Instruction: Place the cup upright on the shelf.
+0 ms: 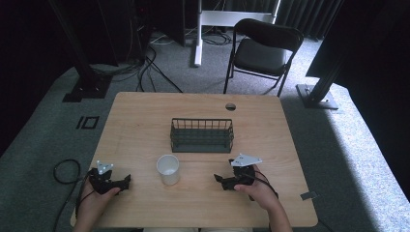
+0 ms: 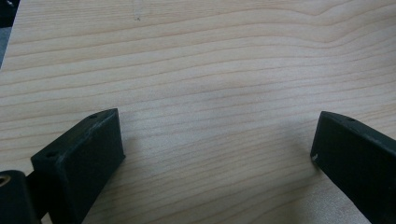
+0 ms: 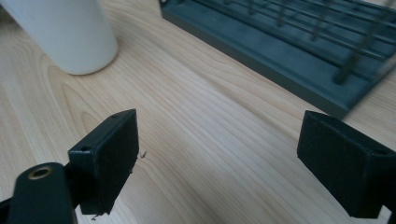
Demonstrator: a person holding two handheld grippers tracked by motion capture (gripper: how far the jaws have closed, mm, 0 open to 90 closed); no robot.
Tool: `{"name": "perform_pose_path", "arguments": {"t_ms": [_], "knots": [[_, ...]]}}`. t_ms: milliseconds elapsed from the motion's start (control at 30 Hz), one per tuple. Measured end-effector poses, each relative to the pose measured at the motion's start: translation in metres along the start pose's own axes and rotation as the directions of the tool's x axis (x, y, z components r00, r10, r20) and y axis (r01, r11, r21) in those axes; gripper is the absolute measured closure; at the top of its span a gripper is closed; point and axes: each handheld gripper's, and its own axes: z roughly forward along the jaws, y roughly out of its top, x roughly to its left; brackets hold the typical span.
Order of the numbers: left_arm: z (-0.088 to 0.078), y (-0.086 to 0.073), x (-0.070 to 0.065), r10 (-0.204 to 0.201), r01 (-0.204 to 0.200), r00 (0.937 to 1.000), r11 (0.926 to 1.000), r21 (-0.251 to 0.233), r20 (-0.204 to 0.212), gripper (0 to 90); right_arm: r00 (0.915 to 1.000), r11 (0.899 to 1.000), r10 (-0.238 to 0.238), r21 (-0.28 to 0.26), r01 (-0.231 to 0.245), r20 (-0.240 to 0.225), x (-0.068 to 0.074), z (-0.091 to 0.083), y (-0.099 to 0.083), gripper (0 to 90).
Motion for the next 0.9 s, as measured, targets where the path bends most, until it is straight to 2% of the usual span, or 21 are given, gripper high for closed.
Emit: {"name": "perform_pose_path", "arguments": {"t_ms": [433, 767, 900], "knots": [[0.000, 0.000, 0.000, 0.000, 0.000, 1.0000, 1.0000, 0.000, 0.000, 2.8, 0.9971, 0.999, -0.036, 0.002, 0.036, -0.066, 0.021, 0.023, 0.011, 12.5], [0.000, 0.000, 0.000, 0.000, 0.000, 1.0000, 1.0000, 0.000, 0.000, 2.8, 0.9886, 0.997, -0.080, -0.011, 0.079, -0.128, 0.039, 0.038, 0.022, 12.6], [0.000, 0.000, 0.000, 0.000, 0.000, 1.0000, 1.0000, 0.000, 0.000, 2.8, 0.9856, 0.995, -0.100, -0.024, 0.098, -0.136, 0.046, 0.045, 0.025, 13.1]]}}
